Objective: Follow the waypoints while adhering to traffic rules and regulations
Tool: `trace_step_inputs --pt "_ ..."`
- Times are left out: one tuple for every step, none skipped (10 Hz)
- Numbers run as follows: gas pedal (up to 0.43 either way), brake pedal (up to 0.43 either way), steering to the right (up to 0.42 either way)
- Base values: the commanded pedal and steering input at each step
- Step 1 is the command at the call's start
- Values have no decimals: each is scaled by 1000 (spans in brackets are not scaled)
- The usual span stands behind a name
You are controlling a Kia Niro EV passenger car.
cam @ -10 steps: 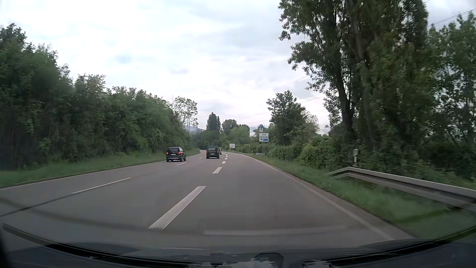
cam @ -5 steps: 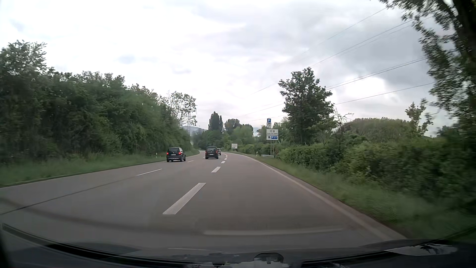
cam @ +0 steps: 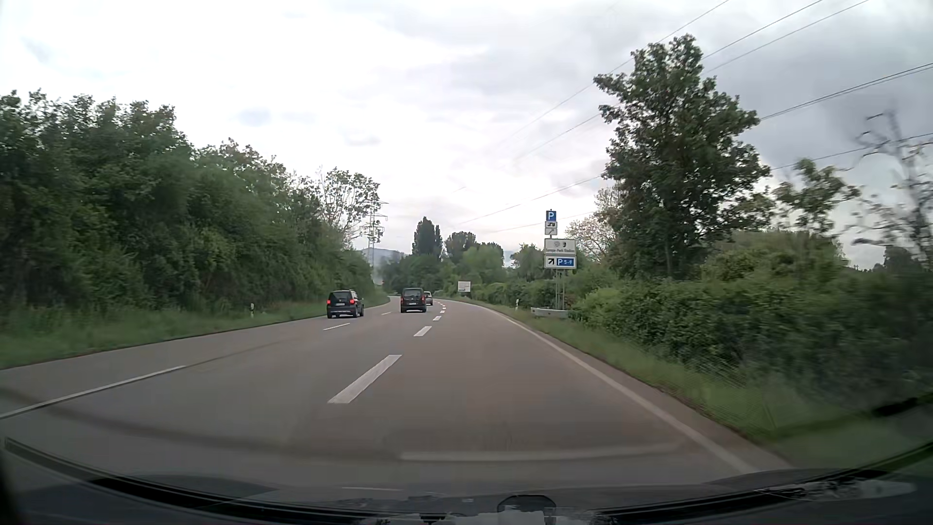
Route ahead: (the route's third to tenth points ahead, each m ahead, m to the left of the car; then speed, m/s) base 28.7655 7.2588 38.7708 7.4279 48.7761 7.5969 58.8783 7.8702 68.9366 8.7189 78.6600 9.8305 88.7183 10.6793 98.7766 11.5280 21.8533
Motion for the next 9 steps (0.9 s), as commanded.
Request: trace_step_inputs --pt "138 0 -6" --pt "138 0 -6" --pt "138 0 -6" --pt "138 0 -6" --pt "138 0 -6" --pt "138 0 -6" --pt "138 0 -6" --pt "138 0 -6" --pt "138 0 -6"
